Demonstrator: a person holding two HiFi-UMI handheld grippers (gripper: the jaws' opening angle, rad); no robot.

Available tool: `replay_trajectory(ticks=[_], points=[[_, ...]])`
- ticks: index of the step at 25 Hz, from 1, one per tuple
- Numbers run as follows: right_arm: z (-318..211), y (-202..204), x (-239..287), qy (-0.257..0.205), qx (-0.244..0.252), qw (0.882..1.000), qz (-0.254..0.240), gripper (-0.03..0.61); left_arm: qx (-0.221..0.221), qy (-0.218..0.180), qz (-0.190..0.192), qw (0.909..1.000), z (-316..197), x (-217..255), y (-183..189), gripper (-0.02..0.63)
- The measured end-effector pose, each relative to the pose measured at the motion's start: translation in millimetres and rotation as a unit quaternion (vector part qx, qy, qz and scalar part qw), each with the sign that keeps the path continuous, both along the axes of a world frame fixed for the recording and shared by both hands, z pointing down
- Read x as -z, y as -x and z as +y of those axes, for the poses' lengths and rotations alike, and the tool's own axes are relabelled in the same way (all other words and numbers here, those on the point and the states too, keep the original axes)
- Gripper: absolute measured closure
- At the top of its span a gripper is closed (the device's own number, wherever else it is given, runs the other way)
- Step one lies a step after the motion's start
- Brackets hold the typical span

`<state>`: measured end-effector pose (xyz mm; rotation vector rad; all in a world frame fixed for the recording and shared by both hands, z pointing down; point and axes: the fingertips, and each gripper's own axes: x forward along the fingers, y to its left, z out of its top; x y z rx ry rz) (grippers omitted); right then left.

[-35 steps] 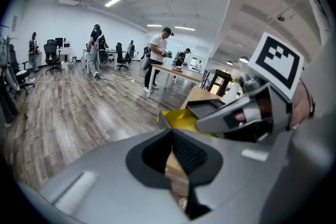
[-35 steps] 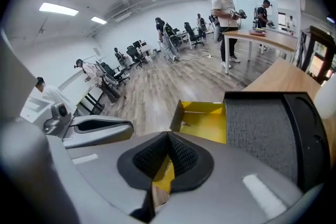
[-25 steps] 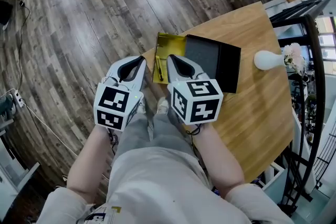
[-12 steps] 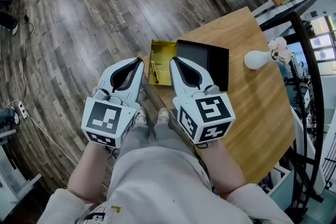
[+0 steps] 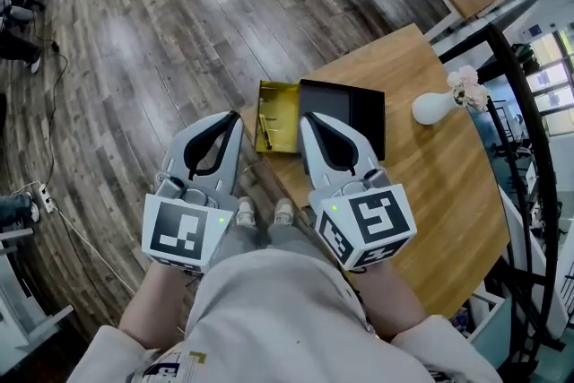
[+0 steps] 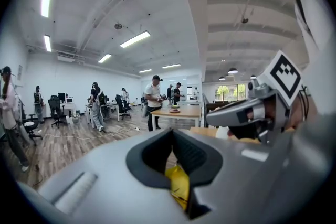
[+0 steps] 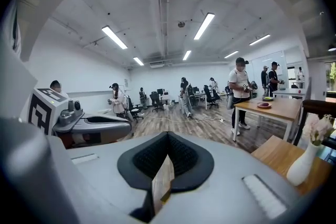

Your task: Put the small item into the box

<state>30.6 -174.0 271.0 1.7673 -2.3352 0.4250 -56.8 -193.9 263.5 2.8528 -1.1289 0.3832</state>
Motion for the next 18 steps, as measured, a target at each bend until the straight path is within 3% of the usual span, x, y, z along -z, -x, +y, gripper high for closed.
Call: replay_trajectory(ticks=[3,9,18], points=[[6.3,-2.6,5.0,-0.008,-0.002,1.0,0.012,0.578,-0.003,-0.01,-0.011,0.9999,9.0,3.3,0.9,0.612],[17.9,-9.2,6.3,-0.011,-0.002,1.0,0.014,0.578,0.005,-0.019,0.007,0.9998,25.3,12.8,7.6,0.611],[32.5,-8.1,5.1,-0.017,0.012,0.999,0.035,0.578,0.008,-0.002,0.001,1.0,28.9,2.1,12.8,0.611]])
